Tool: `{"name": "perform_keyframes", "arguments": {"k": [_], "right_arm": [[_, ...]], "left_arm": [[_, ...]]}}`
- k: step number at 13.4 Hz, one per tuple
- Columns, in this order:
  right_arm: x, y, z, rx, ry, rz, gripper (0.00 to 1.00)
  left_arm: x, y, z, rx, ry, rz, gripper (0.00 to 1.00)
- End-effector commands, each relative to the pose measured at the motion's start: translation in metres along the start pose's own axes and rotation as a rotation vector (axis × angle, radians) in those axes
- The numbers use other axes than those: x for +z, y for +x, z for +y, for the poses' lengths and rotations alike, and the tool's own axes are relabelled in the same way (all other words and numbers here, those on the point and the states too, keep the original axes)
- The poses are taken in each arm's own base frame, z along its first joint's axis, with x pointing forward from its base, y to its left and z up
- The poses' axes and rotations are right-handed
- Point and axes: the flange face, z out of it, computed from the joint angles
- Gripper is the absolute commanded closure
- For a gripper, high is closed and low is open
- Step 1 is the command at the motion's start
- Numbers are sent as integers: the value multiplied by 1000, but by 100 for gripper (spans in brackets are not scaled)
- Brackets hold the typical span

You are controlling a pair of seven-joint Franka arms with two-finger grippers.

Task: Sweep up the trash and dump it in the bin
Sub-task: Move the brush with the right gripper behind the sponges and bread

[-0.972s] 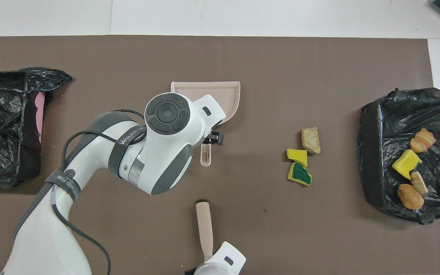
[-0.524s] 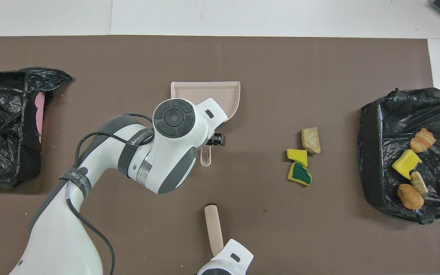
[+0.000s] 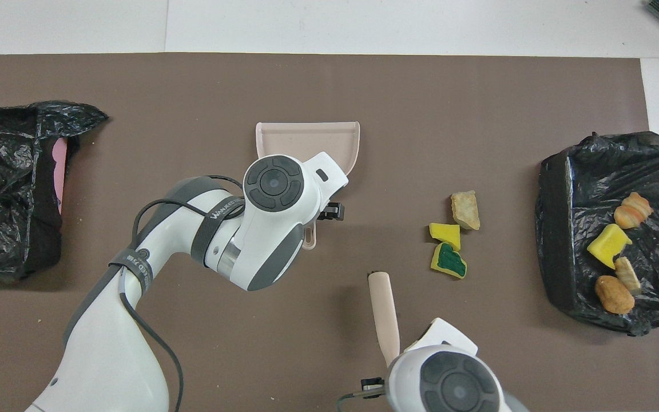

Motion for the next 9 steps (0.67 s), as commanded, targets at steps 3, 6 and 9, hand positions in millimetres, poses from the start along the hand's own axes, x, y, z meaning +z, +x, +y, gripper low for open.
{"name": "perform_keyframes", "arguments": {"k": [3, 6, 9], "right_arm": [[-26, 63, 130, 9, 5, 61, 100], [-19, 99, 202, -103, -172, 100, 100], [19, 142, 239, -148, -258, 117, 100]], "left_arm": [[2, 0, -3, -2, 11, 5, 45], [-2, 3, -5, 16, 11, 9, 79], [-10, 1, -7, 39, 17, 1, 96]]}}
